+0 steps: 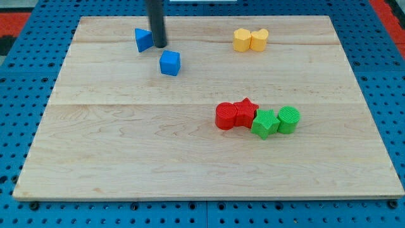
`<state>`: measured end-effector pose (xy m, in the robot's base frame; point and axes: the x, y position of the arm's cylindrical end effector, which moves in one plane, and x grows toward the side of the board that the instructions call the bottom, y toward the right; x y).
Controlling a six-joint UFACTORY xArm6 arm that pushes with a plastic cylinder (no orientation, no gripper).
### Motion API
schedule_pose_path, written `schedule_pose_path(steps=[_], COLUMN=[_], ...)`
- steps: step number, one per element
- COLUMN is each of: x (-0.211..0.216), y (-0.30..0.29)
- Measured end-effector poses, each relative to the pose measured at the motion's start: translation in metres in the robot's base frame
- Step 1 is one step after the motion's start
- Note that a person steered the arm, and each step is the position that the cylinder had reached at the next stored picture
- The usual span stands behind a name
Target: Push the blue cube closer to the blue triangle
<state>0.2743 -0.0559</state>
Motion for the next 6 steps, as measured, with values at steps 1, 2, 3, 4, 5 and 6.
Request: schedule_pose_path(steps=[1, 2, 3, 4, 5, 6], x=[-0.011, 0.051, 0.087, 0.055, 0.038, 0.126], y=[0.073, 0.094, 0.048, -0.040, -0.066, -0.022])
